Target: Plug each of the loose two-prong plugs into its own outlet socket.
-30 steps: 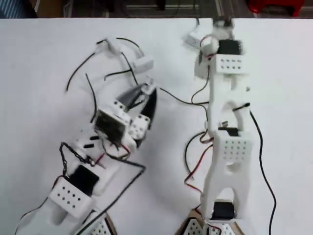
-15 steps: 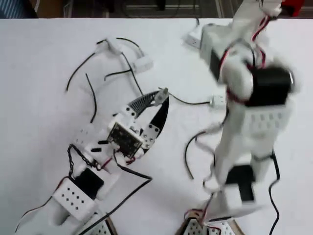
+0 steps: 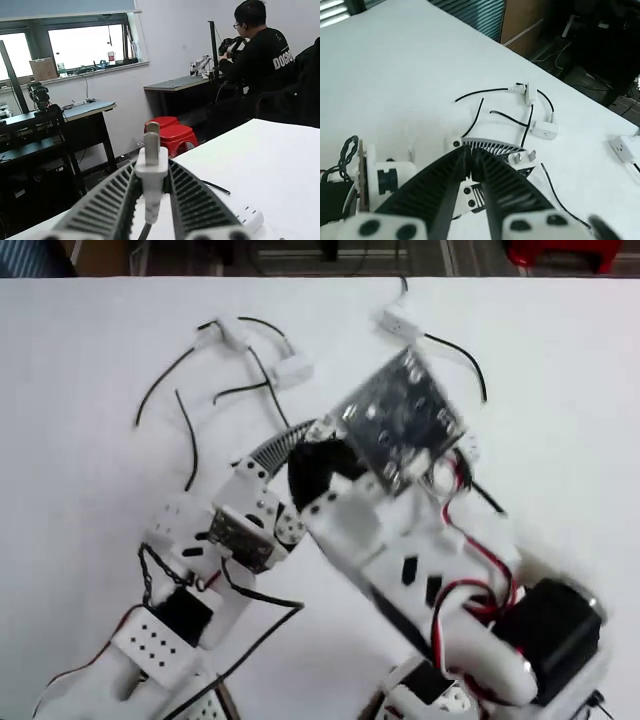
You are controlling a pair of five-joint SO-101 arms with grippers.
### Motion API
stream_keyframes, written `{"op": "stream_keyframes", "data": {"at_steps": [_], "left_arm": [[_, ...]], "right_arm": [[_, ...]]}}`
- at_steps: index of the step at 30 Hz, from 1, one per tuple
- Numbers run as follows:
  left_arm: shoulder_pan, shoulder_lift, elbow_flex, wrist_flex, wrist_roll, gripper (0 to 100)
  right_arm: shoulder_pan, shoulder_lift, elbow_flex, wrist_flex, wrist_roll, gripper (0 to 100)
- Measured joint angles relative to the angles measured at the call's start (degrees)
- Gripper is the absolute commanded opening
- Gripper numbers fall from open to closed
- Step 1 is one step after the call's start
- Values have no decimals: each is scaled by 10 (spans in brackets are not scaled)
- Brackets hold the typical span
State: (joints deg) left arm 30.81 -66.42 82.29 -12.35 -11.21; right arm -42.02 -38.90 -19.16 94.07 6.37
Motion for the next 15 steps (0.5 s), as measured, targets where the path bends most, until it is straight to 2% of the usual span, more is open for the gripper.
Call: {"op": "stream_keyframes", "data": {"at_steps": [10,15], "left_arm": [[-2,0,0,0,0,23],[-2,0,0,0,0,23]], "right_arm": [[-11,-99,233,-105,47,19],[25,-102,302,-174,69,19]]}}
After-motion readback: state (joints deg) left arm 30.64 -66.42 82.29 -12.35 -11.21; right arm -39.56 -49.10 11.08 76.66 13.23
